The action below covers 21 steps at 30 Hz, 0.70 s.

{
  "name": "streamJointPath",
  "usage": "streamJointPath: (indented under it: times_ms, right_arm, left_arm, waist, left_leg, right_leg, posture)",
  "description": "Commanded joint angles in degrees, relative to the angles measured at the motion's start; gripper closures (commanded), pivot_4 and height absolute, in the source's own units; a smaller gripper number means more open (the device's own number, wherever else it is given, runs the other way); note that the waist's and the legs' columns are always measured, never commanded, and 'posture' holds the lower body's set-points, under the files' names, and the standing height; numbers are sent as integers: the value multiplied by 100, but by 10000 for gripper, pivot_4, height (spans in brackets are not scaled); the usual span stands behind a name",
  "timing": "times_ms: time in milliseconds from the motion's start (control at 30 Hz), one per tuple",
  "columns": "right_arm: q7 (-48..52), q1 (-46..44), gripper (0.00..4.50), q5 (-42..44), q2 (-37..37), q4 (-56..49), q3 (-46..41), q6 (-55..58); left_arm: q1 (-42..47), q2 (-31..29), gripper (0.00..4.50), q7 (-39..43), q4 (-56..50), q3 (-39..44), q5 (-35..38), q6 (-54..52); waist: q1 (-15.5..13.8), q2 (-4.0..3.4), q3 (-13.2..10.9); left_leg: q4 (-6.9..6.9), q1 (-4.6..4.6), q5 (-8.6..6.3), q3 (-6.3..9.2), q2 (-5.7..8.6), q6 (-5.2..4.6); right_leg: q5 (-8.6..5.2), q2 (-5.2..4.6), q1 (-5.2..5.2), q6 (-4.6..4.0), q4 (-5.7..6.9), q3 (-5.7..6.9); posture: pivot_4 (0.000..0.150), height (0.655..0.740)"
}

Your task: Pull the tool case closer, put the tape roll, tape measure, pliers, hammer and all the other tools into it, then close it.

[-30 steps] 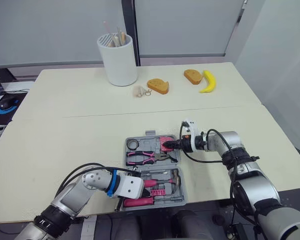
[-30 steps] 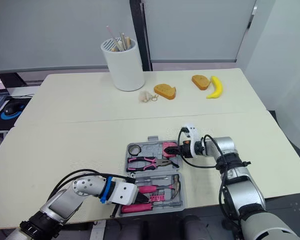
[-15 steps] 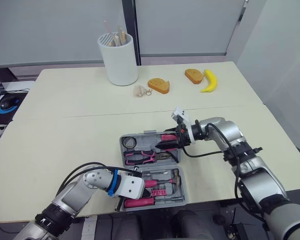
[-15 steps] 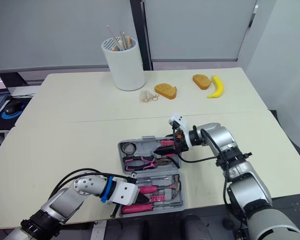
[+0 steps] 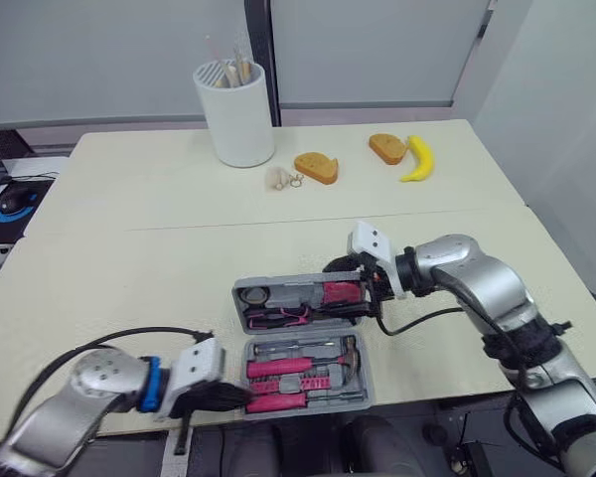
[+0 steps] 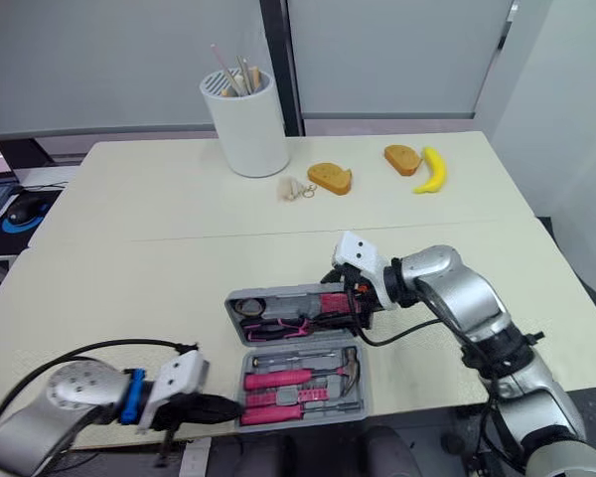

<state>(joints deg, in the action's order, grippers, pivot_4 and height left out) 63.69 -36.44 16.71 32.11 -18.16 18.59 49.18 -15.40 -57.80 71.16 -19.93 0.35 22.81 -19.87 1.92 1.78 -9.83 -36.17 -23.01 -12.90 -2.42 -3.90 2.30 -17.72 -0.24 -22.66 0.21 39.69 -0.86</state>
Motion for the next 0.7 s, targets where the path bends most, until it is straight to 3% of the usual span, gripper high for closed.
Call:
streamJointPath:
  times_ms: [33, 267, 400, 567, 700]
  right_arm:
    - [58, 313, 311, 434, 375, -1024, -190, 274]
    - [222, 1052, 311, 839, 1493, -2229, -377, 262]
    - [599, 1661, 311, 1024, 2535, -2675, -812, -2]
    - [252, 2145, 311, 335, 2903, -2282, -706, -778]
    - [-255, 2527, 311, -859, 2936, -1830, -119, -1681]
  left_arm:
    - [-279, -161, 45000, 52, 348, 412, -55, 102]
    - [-194, -34, 45000, -271, 1396, 606, -447, 401]
    - [-64, 173, 45000, -499, 1503, 600, -526, 475]
    - [-48, 351, 45000, -621, 1305, 428, -654, 539]
    - [-48, 571, 45000, -842, 1053, 347, -732, 530]
  waist:
    - [-15, 0, 0]
    - [-35, 4, -3]
    - [-49, 13, -7]
    - [-18, 21, -7]
    - [-29, 24, -7]
  left_leg:
    - [3, 0, 0, 0, 0, 0]
    - [10, -3, 0, -5, 0, 0]
    - [11, -5, 0, -6, 9, 0]
    - [12, 0, 0, -7, 5, 0]
    - [11, 2, 0, -10, 7, 0]
  right_leg:
    - [0, -1, 0, 0, -5, 0]
    - [-2, -7, 2, -2, -32, 2]
    - [-2, -19, 6, -2, -40, 4]
    - [0, -19, 21, 3, -60, 6]
    - [2, -20, 24, 6, -62, 2]
  posture:
    - [1500, 7337]
    - [1500, 7337]
    - [1500, 7337]
    - [1500, 7337]
    - [1500, 7337]
